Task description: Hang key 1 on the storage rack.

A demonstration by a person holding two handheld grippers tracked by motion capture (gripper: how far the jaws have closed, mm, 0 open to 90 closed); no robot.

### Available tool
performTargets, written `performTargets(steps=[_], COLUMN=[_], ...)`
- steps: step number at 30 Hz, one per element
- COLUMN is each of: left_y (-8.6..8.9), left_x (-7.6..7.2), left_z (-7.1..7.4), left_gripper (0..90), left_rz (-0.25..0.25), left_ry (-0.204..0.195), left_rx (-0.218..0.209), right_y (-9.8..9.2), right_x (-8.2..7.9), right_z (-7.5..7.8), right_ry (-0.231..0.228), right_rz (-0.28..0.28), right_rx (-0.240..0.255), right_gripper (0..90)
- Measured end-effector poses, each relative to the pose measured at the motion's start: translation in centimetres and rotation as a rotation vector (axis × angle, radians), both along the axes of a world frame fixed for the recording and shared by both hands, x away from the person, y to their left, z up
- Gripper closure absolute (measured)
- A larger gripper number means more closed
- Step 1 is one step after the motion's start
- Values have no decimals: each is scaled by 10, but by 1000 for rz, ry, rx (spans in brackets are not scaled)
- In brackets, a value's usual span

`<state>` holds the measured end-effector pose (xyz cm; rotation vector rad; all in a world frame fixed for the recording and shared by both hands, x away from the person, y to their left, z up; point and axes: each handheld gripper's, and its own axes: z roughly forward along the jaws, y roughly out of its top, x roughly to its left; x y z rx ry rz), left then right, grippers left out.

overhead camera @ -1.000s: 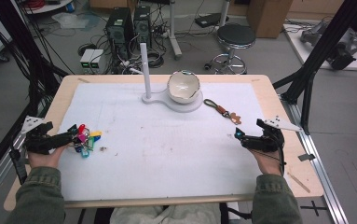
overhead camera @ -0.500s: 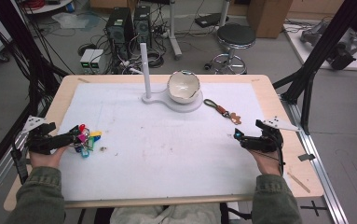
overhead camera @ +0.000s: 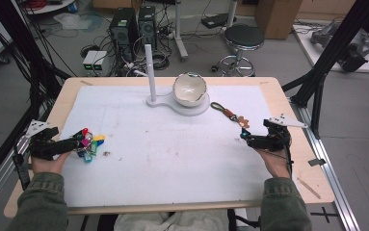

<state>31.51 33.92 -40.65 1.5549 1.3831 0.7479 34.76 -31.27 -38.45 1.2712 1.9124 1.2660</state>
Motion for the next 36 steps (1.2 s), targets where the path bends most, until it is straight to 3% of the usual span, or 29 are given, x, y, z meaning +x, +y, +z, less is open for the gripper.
performTargets(steps=[6,18,36], left_y=[0,-1,5], left_x=[0,0,0], left_z=[0,0,-1], left_gripper=[49,49,49], left_rz=[6,-8,16], left_ry=[-1,-15,-19], left_rx=[8,-3,1], right_y=[1,6,12], right_x=[10,37,75], right_z=[6,23,34], right_ry=[36,99,193], right_rz=[10,69,78], right_rx=[8,-39,-95], right_gripper=[7,8,8])
